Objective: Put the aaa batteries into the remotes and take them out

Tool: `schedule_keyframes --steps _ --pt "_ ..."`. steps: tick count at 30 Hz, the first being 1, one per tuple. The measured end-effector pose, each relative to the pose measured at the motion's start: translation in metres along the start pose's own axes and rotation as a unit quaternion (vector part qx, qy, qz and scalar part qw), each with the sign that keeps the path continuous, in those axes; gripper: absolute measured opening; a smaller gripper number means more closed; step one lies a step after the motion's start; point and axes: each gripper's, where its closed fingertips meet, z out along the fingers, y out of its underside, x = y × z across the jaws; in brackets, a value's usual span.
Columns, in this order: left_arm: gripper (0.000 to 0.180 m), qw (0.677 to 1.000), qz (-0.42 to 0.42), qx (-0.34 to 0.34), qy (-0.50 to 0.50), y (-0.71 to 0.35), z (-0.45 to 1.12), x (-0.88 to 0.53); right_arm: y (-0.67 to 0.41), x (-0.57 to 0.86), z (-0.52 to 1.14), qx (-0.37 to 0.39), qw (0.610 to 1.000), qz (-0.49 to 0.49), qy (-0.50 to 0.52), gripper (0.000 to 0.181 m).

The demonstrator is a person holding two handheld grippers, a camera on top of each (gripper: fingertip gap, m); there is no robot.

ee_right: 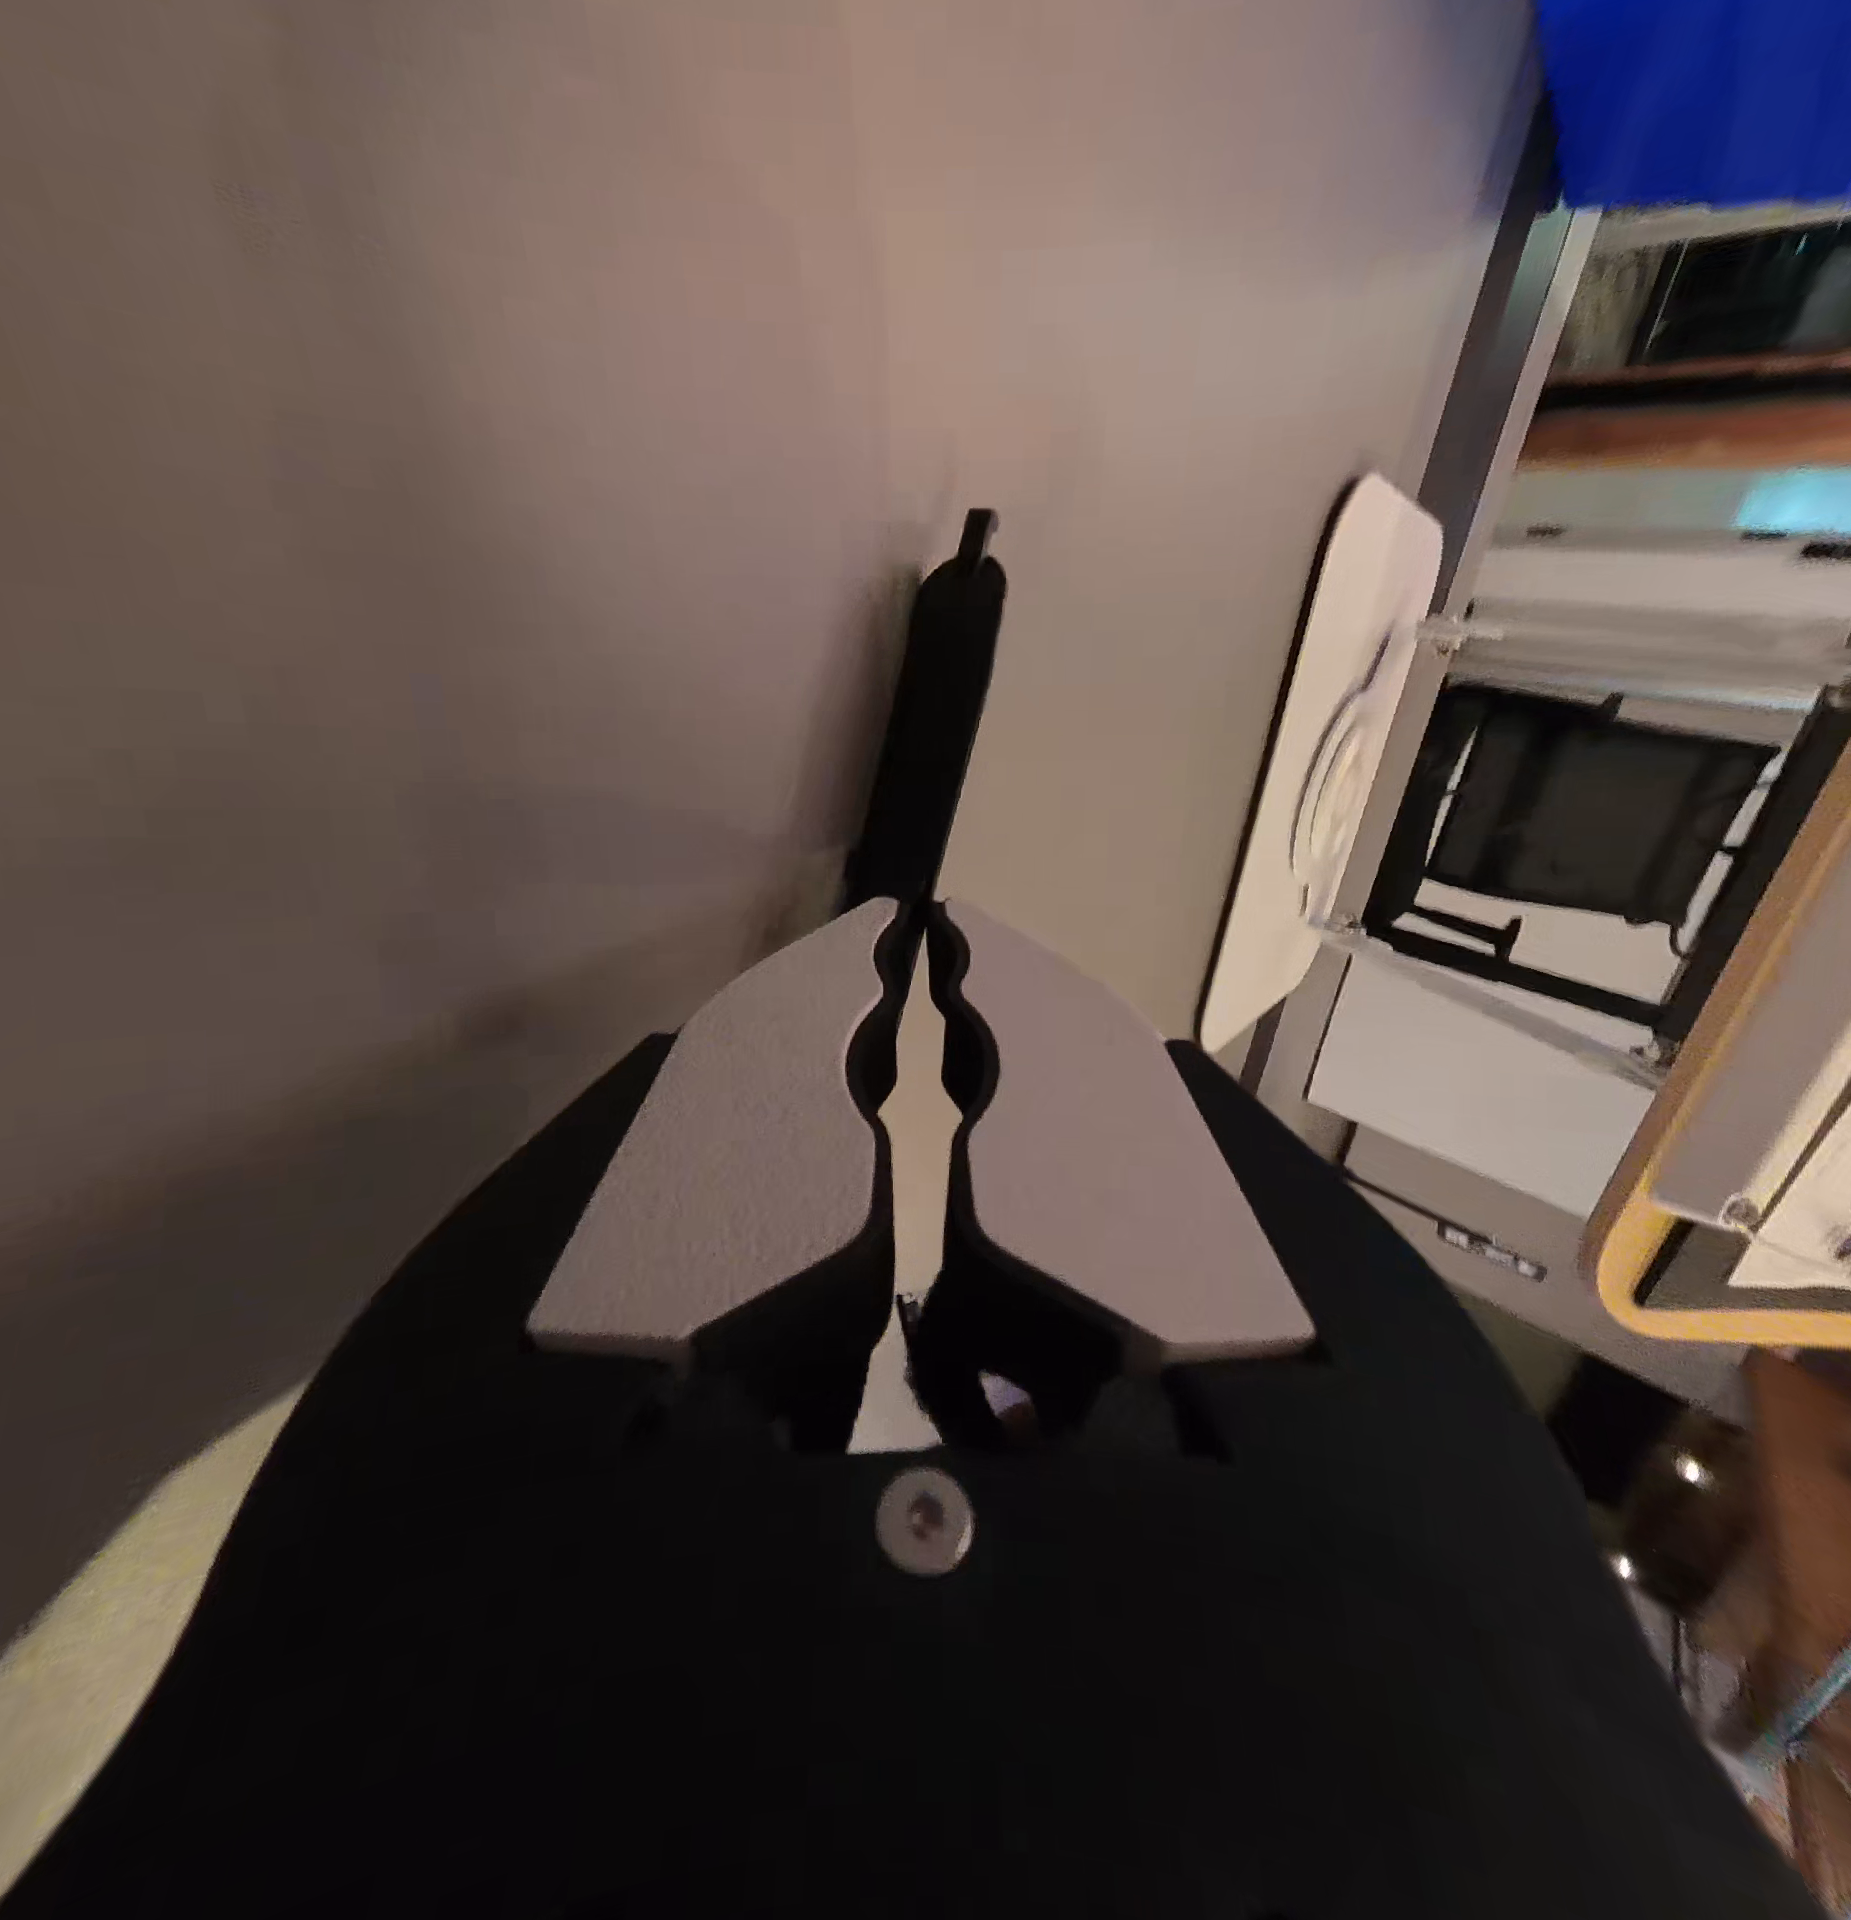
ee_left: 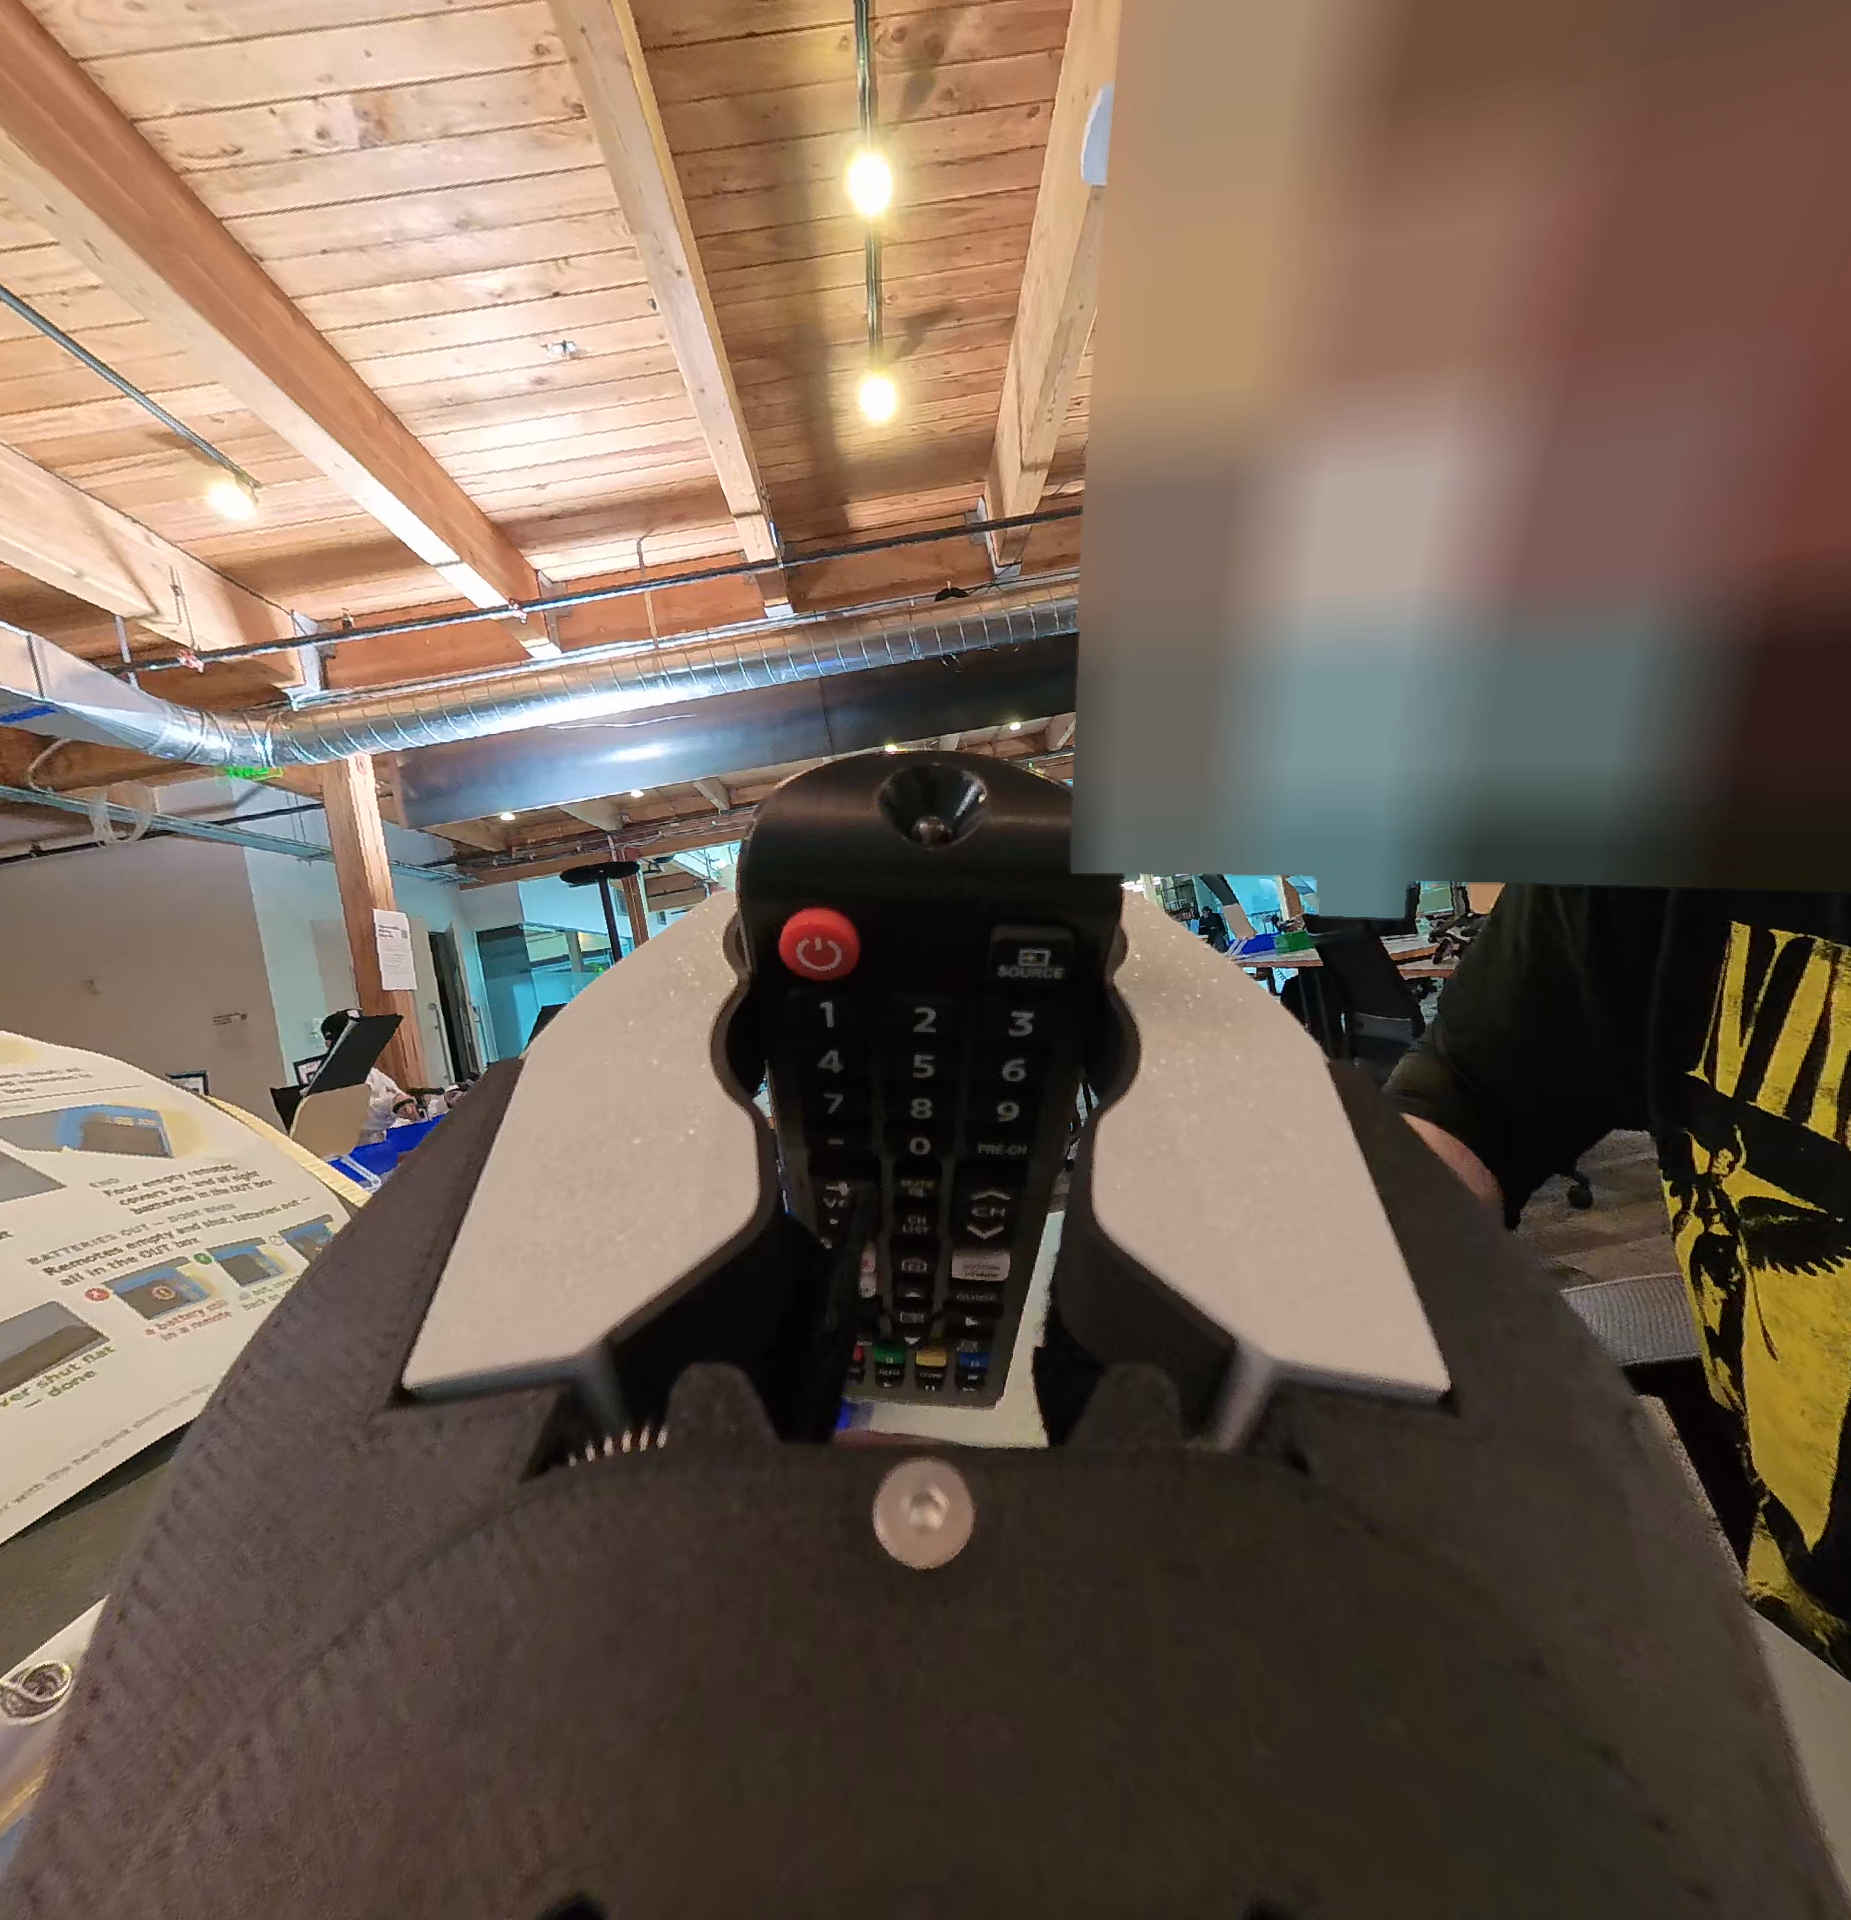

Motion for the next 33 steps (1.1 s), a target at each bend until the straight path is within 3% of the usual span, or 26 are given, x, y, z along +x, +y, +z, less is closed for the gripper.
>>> schedule_keyframes --steps 12,17,20,22,26,30,33 --pt "0.061 1.0 -0.001 -0.005 0.0 0.003 0.0 0.0 -0.015 -0.038 -0.027 0.038 0.998 0.001 -0.049 0.01" --pt "0.061 1.0 -0.004 -0.002 0.0 0.002 0.0 -0.001 -0.012 -0.036 -0.037 0.061 0.972 0.129 -0.189 0.039" --pt "0.061 1.0 -0.005 -0.004 0.002 0.003 0.001 0.0 -0.008 -0.042 -0.033 0.066 0.921 0.226 -0.309 0.044" --pt "0.061 1.0 -0.004 -0.005 0.004 0.003 0.001 0.001 -0.005 -0.044 -0.026 0.065 0.902 0.252 -0.345 0.039" --pt "0.061 1.0 -0.005 -0.003 0.005 0.002 0.0 0.001 -0.005 -0.043 -0.023 0.068 0.9 0.238 -0.359 0.02" --pt "0.061 1.0 -0.009 -0.002 0.008 0.004 0.0 0.001 -0.005 -0.043 -0.023 0.076 0.901 0.227 -0.362 0.019" --pt "0.061 1.0 -0.011 0.001 0.01 0.003 0.0 0.001 -0.007 -0.032 -0.025 0.114 0.886 0.276 -0.354 0.019"
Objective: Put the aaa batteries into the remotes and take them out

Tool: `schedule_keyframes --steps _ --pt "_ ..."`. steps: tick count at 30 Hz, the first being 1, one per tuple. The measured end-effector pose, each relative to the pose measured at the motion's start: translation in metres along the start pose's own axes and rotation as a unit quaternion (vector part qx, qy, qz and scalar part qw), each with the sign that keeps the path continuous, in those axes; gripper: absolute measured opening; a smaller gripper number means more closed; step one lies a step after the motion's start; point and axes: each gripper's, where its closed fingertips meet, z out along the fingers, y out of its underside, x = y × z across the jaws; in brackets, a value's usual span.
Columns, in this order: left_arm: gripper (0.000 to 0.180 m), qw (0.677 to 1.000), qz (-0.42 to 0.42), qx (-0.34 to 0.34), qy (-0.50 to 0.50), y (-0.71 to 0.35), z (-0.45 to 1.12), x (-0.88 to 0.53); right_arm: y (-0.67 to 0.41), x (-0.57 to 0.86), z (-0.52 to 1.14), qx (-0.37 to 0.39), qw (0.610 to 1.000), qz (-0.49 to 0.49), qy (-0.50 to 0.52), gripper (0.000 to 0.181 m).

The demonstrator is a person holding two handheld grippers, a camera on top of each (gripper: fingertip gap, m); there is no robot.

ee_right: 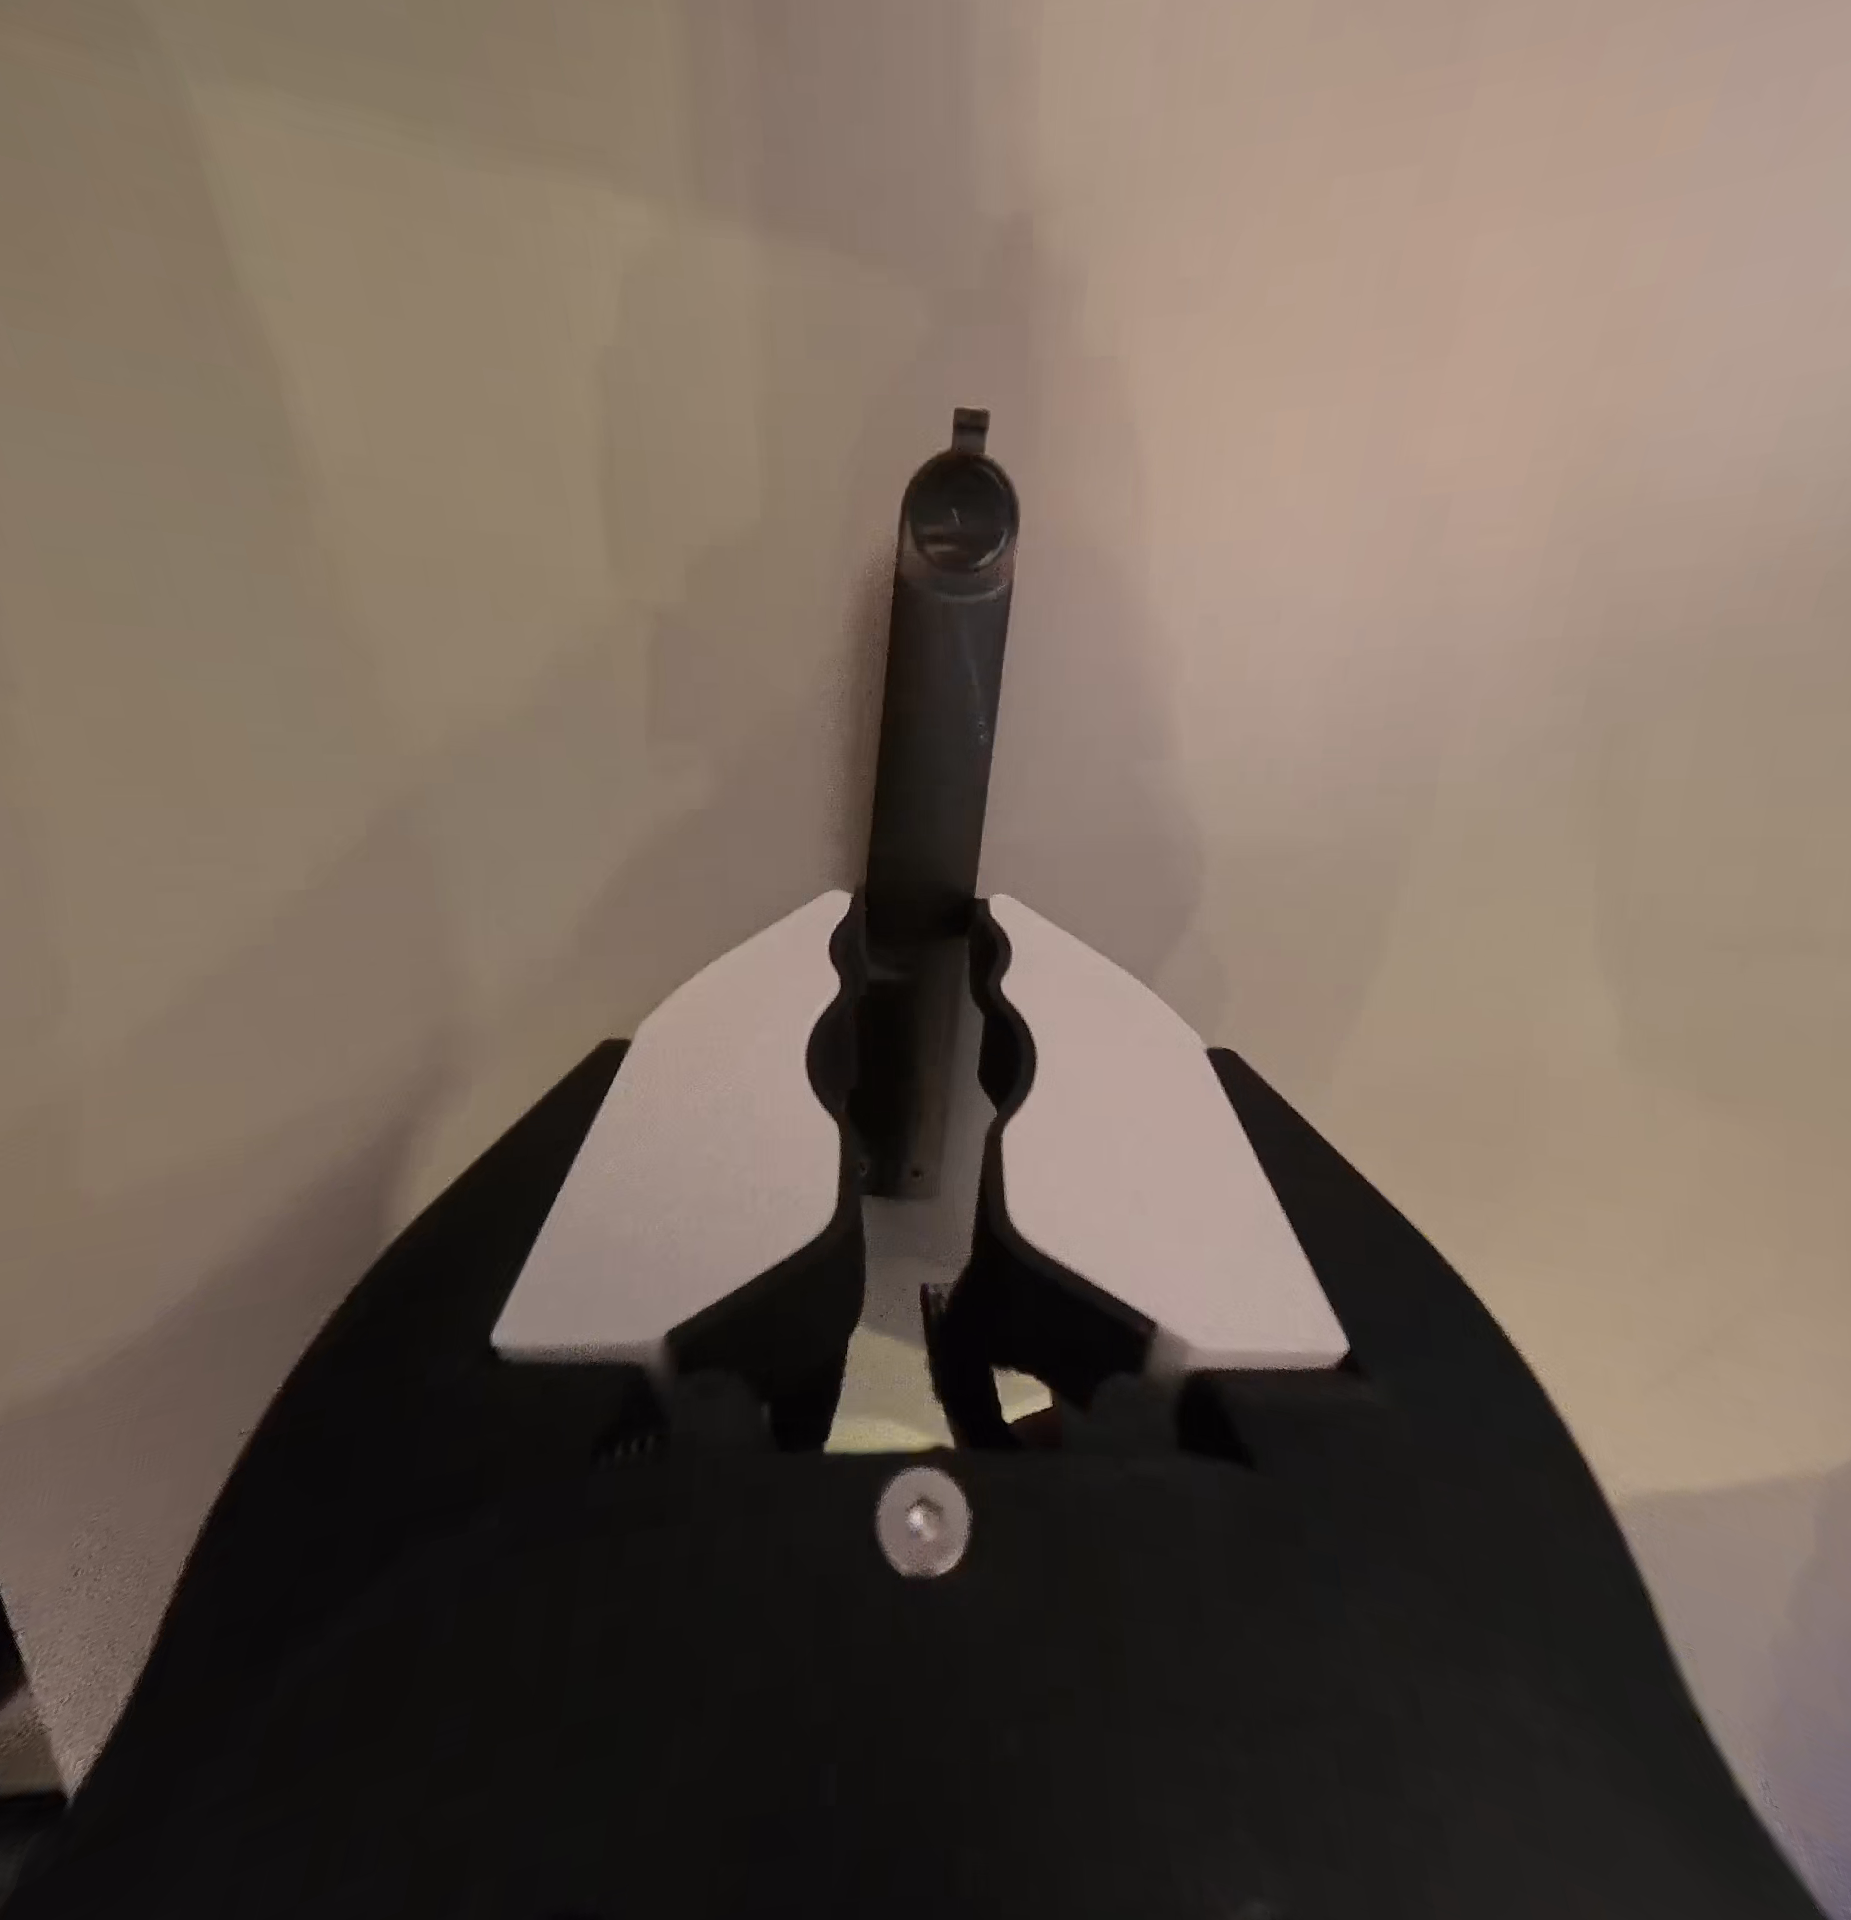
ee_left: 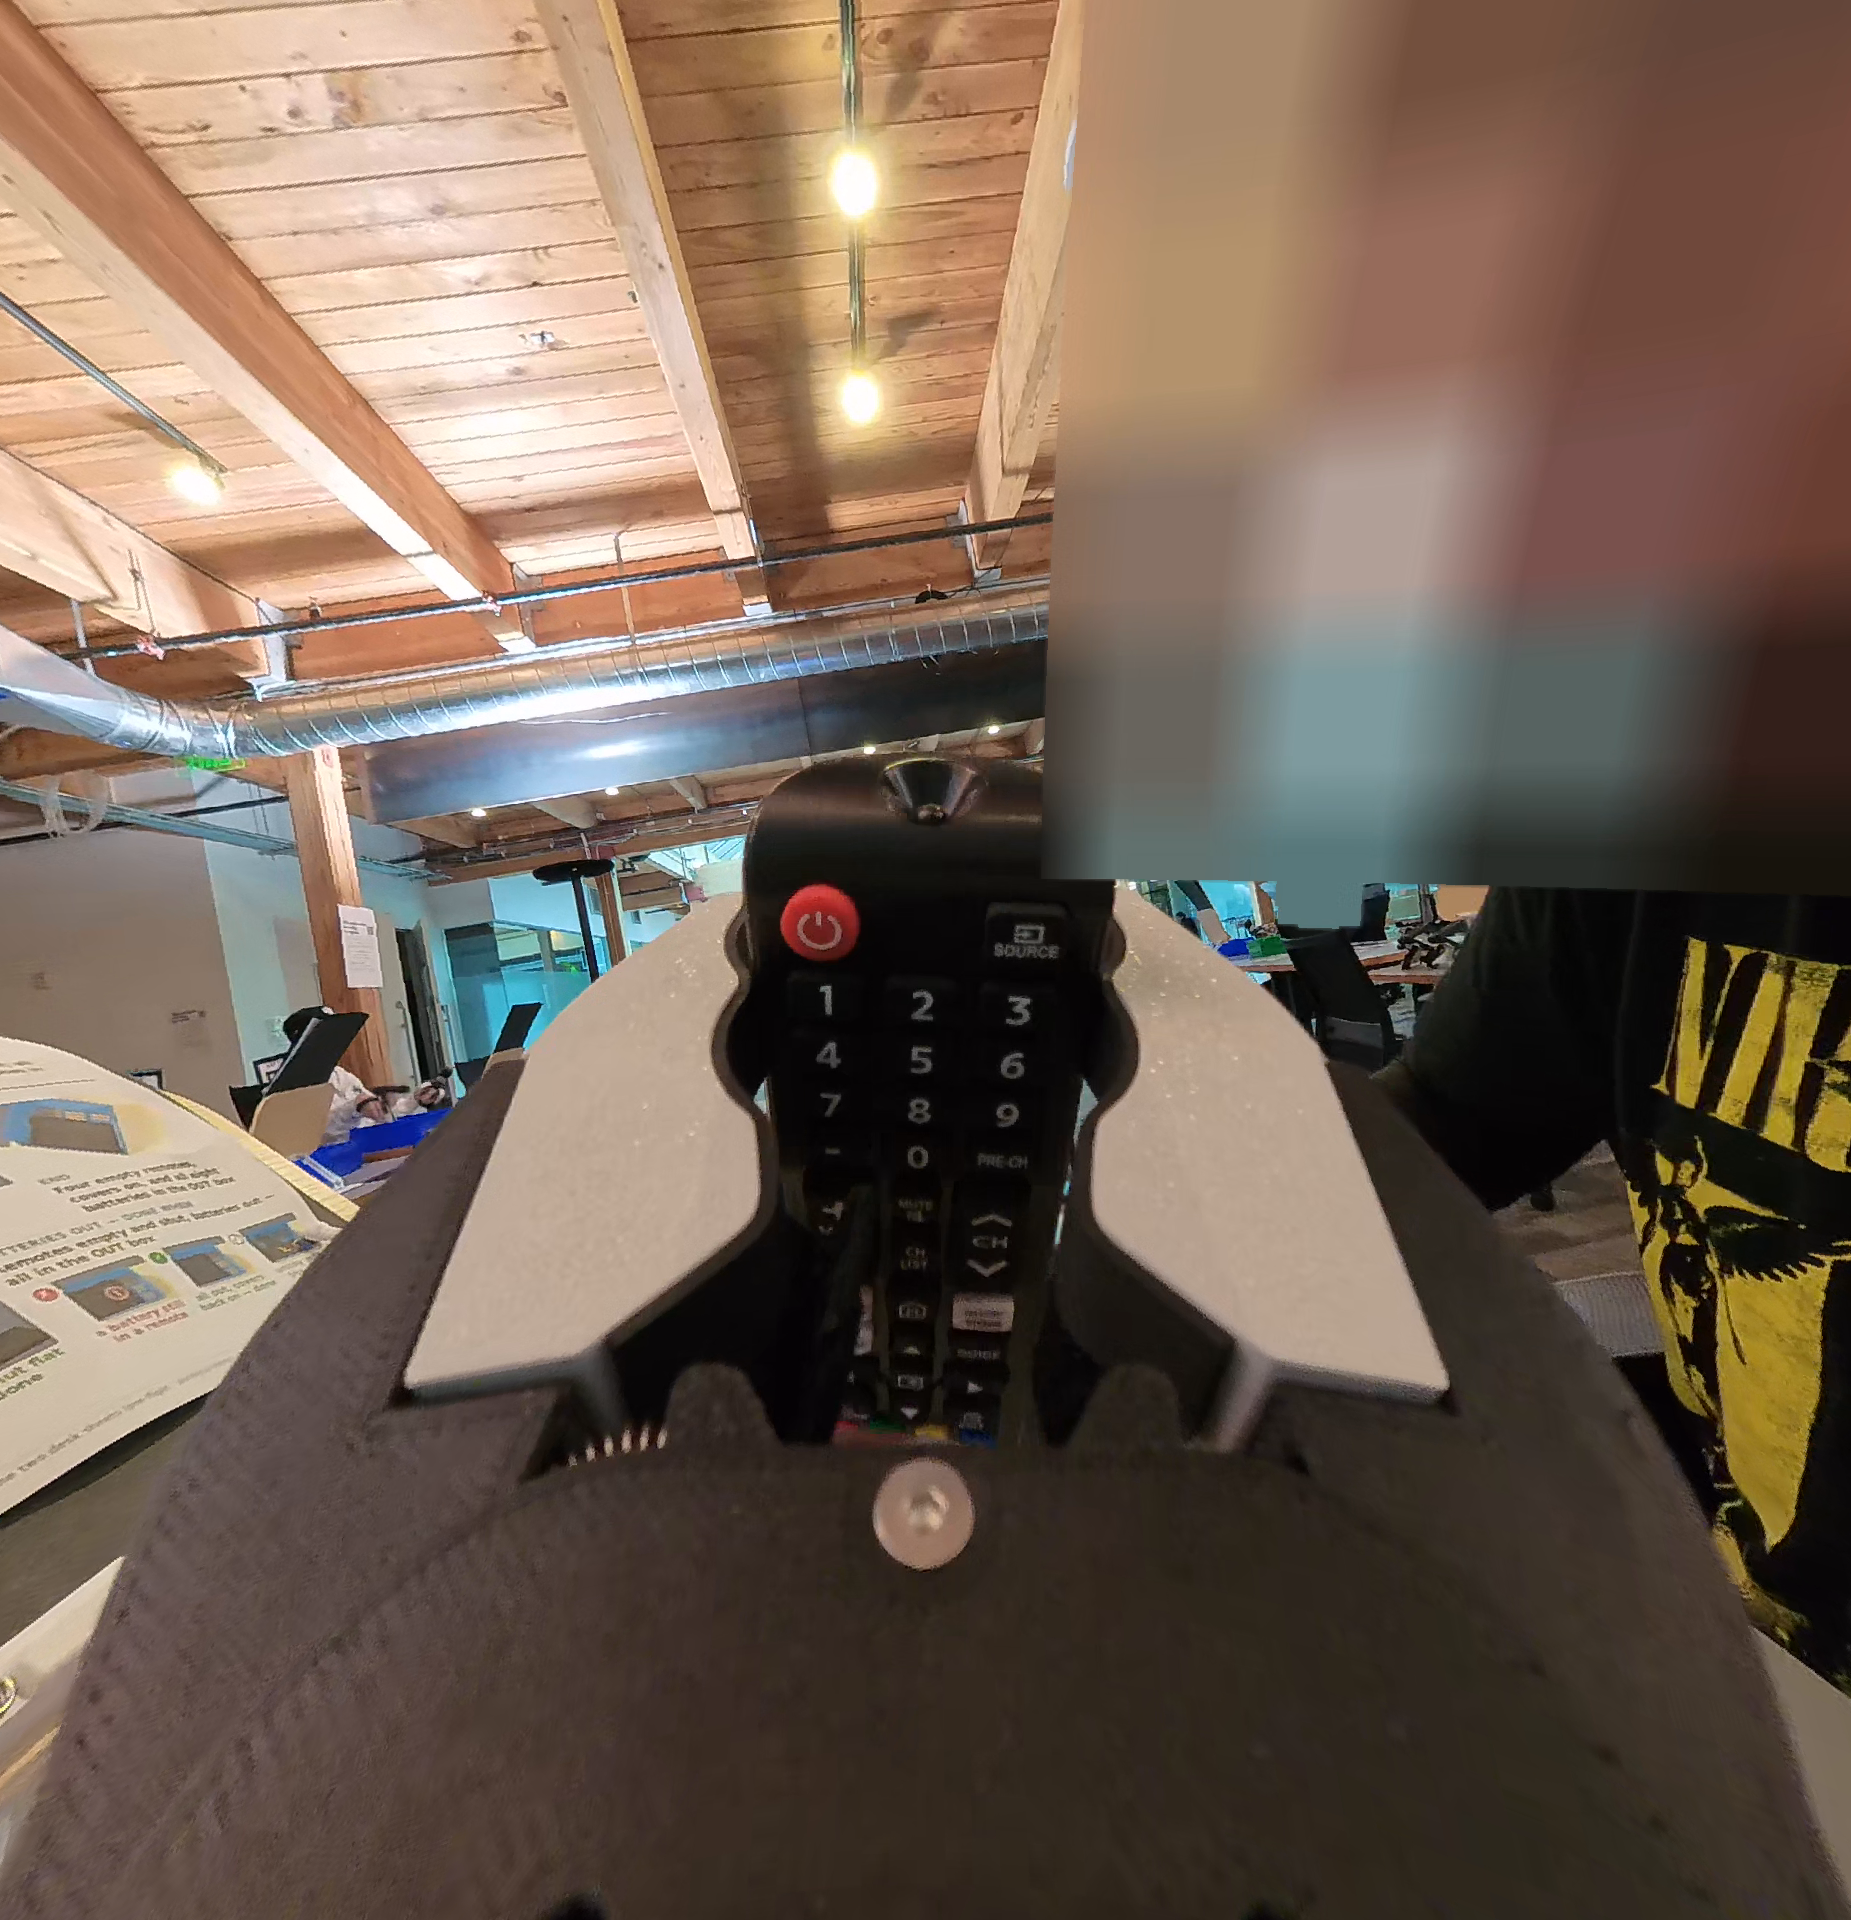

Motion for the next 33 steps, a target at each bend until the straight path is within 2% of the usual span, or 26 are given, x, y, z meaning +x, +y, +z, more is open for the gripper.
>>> schedule_keyframes --steps 6,10,17,21,27,30,33 --pt "0.059 1.0 -0.011 0.022 0.0 -0.002 -0.003 -0.002 -0.062 0.017 -0.083 0.194 0.98 0.023 0.034 0.019" --pt "0.059 0.999 -0.026 0.032 -0.004 0.0 -0.005 -0.006 -0.111 0.019 -0.126 0.271 0.961 -0.012 0.061 0.019" --pt "0.059 0.999 -0.04 0.018 -0.001 0.009 0.0 -0.007 -0.166 0.016 -0.137 0.402 0.915 -0.015 -0.024 0.019" --pt "0.059 0.998 -0.056 -0.019 -0.014 0.02 0.005 -0.012 -0.176 0.019 -0.127 0.414 0.909 -0.04 -0.023 0.019" --pt "0.058 0.99 -0.076 -0.111 -0.032 0.041 0.015 -0.015 -0.183 0.022 -0.112 0.438 0.897 -0.055 -0.03 0.018" --pt "0.058 0.989 -0.082 -0.118 -0.042 0.04 0.017 -0.017 -0.186 0.021 -0.112 0.475 0.878 -0.04 -0.051 0.018" --pt "0.059 0.99 -0.096 -0.096 -0.046 0.038 0.016 -0.02 -0.189 0.022 -0.111 0.495 0.866 -0.034 -0.059 0.018"
